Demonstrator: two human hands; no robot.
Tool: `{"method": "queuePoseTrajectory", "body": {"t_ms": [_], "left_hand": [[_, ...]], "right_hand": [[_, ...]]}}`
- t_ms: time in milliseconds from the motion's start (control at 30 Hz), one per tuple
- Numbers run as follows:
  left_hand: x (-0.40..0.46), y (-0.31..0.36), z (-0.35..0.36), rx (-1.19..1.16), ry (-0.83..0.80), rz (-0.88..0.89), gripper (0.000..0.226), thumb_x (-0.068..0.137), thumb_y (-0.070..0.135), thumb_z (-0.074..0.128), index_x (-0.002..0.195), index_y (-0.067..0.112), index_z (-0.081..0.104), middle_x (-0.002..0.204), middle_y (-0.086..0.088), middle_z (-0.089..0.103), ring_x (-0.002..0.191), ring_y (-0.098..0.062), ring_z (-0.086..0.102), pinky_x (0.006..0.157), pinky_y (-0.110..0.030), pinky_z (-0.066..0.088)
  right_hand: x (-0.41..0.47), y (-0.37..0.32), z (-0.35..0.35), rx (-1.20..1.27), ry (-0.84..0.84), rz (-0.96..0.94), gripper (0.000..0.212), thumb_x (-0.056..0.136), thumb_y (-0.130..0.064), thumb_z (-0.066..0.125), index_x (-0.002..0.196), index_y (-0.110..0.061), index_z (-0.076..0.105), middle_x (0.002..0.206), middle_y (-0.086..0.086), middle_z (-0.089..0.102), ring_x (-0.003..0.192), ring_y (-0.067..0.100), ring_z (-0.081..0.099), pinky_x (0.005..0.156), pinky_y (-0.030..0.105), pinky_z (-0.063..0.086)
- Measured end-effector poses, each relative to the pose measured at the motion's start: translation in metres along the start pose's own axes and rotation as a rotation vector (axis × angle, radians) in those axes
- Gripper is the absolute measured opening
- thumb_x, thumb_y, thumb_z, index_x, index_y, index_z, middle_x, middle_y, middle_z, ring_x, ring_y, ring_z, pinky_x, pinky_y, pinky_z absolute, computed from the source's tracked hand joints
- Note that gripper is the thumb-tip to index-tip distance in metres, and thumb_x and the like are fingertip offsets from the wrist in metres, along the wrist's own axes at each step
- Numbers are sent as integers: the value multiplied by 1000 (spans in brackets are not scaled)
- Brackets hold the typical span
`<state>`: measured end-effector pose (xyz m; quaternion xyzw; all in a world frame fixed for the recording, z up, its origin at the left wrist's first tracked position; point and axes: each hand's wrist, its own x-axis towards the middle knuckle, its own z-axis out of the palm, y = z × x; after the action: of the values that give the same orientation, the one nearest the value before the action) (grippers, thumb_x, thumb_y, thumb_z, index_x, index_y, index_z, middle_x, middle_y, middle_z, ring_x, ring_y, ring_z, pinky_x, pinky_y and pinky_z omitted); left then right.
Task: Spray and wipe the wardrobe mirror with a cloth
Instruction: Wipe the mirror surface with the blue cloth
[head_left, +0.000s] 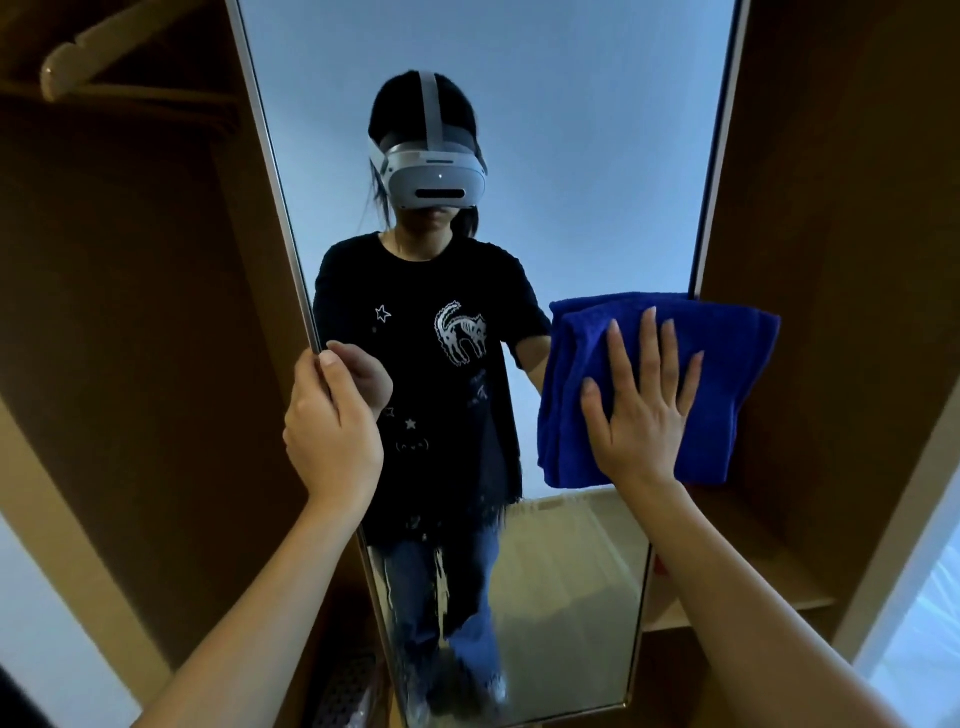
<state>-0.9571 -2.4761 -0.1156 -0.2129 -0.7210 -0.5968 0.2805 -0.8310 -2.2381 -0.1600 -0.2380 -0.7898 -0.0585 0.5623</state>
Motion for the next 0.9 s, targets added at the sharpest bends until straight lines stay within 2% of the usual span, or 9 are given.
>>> {"method": "queuePoseTrajectory", "body": {"t_ms": [133, 300, 400, 467, 533, 667, 767, 833, 900], "left_hand": [[-2, 6, -1, 21, 10, -5, 53, 101, 45, 24, 126, 8, 53, 113, -11, 66, 103, -25, 64, 89, -49, 51], [-7, 10, 0, 49, 12, -13, 51, 102, 43, 25, 126, 7, 53, 112, -10, 66, 101, -24, 64, 87, -44, 52], [-8, 9, -1, 66, 19, -25, 48, 104, 40, 26, 126, 8, 53, 112, -4, 65, 103, -22, 63, 87, -39, 51], [-8, 9, -1, 75, 25, -21, 48, 104, 41, 25, 127, 9, 53, 114, -5, 65, 104, -21, 62, 89, -41, 51], [-8, 9, -2, 78, 35, -16, 49, 104, 41, 24, 127, 9, 53, 115, -6, 65, 105, -22, 62, 90, -42, 51], [-10, 12, -2, 89, 58, -1, 42, 105, 35, 26, 121, 12, 57, 102, 4, 62, 94, -12, 60, 77, -25, 44], [-15, 5, -4, 86, 37, -27, 40, 105, 34, 27, 120, 13, 58, 98, 10, 58, 88, -3, 54, 69, -10, 38], [-22, -3, -6, 72, 18, -36, 40, 105, 33, 27, 118, 12, 59, 96, 9, 60, 88, -5, 56, 68, -9, 37], [-31, -12, -6, 74, 9, -43, 42, 105, 33, 27, 118, 10, 59, 97, 7, 61, 89, -7, 57, 71, -15, 40]], "right_hand": [[-1, -3, -1, 10, -38, 22, 59, 100, -55, 16, 154, -38, 0, 162, 6, 11, 149, 23, 4, 119, 54, 0], [67, -16, -27, 33, 34, 4, 59, 100, -51, 23, 155, -29, 16, 162, 8, 14, 150, 25, 9, 119, 54, 2], [110, -25, -42, 11, 68, -5, 59, 101, -51, 19, 155, -28, 14, 163, 6, 12, 150, 23, 8, 120, 53, 2], [110, -25, -42, -1, 70, -14, 59, 101, -51, 17, 155, -27, 12, 163, 6, 12, 151, 24, 7, 120, 54, 2], [87, -21, -34, 5, 61, -15, 59, 101, -51, 18, 155, -27, 14, 163, 8, 13, 150, 25, 9, 120, 54, 3], [2, -4, 0, 21, -23, -36, 59, 101, -52, 21, 155, -30, 10, 161, 10, 17, 149, 27, 10, 118, 55, 2], [-66, 12, 22, 16, -123, -52, 59, 100, -56, 15, 153, -38, -3, 162, 6, 6, 150, 19, -6, 118, 52, -5], [-93, 18, 29, 7, -171, -50, 59, 99, -57, 12, 152, -40, -7, 161, 1, -3, 149, 15, -15, 117, 52, -7], [-100, 20, 30, 4, -204, -50, 59, 99, -58, 11, 152, -40, -8, 160, -1, -6, 148, 14, -17, 117, 51, -8]]}}
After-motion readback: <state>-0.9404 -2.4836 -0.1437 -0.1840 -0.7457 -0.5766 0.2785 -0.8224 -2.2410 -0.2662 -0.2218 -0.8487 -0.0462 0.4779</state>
